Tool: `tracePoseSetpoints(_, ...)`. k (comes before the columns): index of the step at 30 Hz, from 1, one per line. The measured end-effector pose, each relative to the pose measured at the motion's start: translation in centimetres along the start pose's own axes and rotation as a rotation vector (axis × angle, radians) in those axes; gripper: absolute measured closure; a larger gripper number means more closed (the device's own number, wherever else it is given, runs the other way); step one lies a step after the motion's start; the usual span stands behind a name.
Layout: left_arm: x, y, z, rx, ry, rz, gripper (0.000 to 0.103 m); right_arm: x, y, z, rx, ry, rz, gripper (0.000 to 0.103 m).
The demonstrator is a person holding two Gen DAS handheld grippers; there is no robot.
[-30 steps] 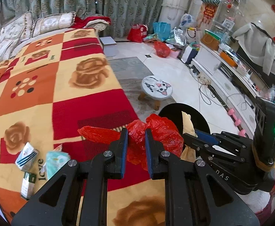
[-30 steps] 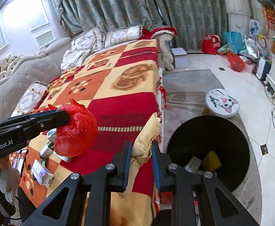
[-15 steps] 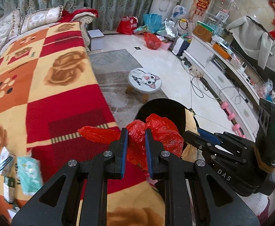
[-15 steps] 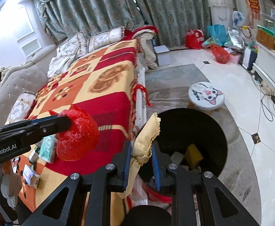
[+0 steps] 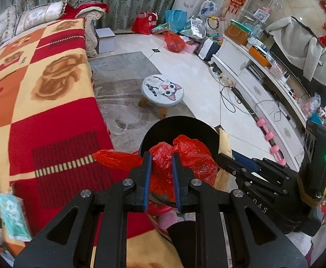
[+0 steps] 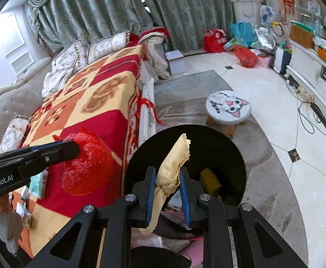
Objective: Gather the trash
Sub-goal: 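Open the left gripper to drop the red bag while the right drops the cloth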
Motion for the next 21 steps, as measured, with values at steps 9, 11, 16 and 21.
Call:
tracePoseSetpoints(9,0.3,-0.1,-1.1,0.045,0.036,-0.030,0.057,0.6,0.0,-1.9,0.064,0.031,0.009,0.054)
tracePoseSetpoints(11,0.3,-0.1,-0.6,0.036,0.031,-0.027,0.057,0.6,0.1,-2.1,0.078,0.027,0.012,0.051)
tracePoseSetpoints(16,-0.1,0.1,0.6,-0.001,0.025,-0.020,0.056,0.6,0.3,-1.8,0.082,0.023,0.020,0.050)
tracePoseSetpoints(21,-1.3,0.6,1.8,-0.020,0.003,-0.026,0.056,0.6,0.4,-0.7,0.063,0.013,0.025,0.048)
Point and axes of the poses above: each gripper's, at about its wrist camera, not at the fingertips, and x roughly the way its jaws point, z to its left, y to its underside, the point moved 5 cm from there along x, roughly the way its jaws point, and after that the axes turned 1 degree about -x, right-handed, at the moved point
